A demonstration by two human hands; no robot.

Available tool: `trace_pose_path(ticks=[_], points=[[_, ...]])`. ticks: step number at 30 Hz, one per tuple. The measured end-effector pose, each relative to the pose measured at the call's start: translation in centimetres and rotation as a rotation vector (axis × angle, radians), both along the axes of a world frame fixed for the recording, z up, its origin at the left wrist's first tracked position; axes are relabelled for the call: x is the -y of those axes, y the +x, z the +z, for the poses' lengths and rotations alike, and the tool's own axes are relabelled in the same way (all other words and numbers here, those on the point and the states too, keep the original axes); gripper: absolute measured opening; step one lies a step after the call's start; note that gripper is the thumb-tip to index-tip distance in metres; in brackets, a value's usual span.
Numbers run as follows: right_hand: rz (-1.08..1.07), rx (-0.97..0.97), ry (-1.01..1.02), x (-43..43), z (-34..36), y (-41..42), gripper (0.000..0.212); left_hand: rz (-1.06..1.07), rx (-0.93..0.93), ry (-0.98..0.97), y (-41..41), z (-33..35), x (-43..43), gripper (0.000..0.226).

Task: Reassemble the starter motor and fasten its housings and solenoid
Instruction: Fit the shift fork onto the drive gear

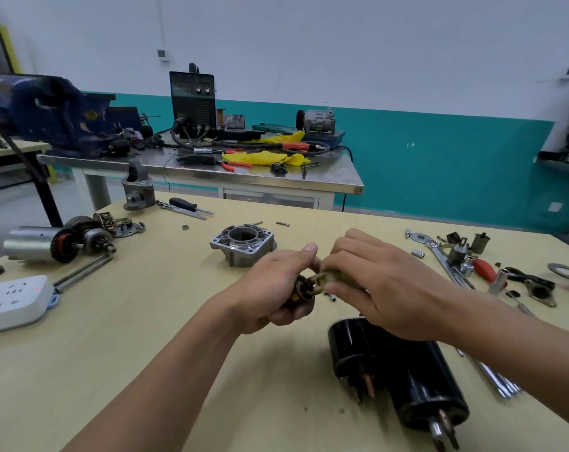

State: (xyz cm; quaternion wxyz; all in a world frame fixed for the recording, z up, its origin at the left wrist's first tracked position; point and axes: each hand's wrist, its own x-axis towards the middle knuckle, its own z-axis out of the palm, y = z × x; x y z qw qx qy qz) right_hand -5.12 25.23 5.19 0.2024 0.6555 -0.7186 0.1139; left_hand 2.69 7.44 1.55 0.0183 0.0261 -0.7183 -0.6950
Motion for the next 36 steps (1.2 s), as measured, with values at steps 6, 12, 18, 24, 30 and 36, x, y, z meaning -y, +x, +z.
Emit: trace_pose_path(ticks=[6, 12, 18, 24, 30, 36], points=[[0.083, 0.102, -0.126, -0.5, -0.4, 0.3, 0.029, -0.264, 0.119, 0.199, 0.5, 0.6, 0.1, 0.051], [0.061, 0.16, -0.123, -0.7, 0.1, 0.8, 0.032, -0.426, 0.191, 0.348, 0.5, 0.7, 0.0, 0.05], [0.067, -0.139, 0.06, -0.9, 2.1, 0.4, 0.032, -0.358, 0.326, 0.238, 0.2, 0.7, 0.0, 0.058], [0.098, -0.166, 0.103, -1.0, 3.1, -0.3, 0.025, -0.327, 0.391, 0.217, 0.4, 0.7, 0.1, 0.035], [0.209, -0.148, 0.098, -0.4, 2.7, 0.2, 0.022, -0.405, 0.442, 0.153, 0.2, 0.5, 0.0, 0.046], [0.287, -0.114, -0.037, -0.3, 1.5, 0.3, 0.025, -0.595, 0.448, 0.19, 0.7, 0.7, -0.2, 0.028]])
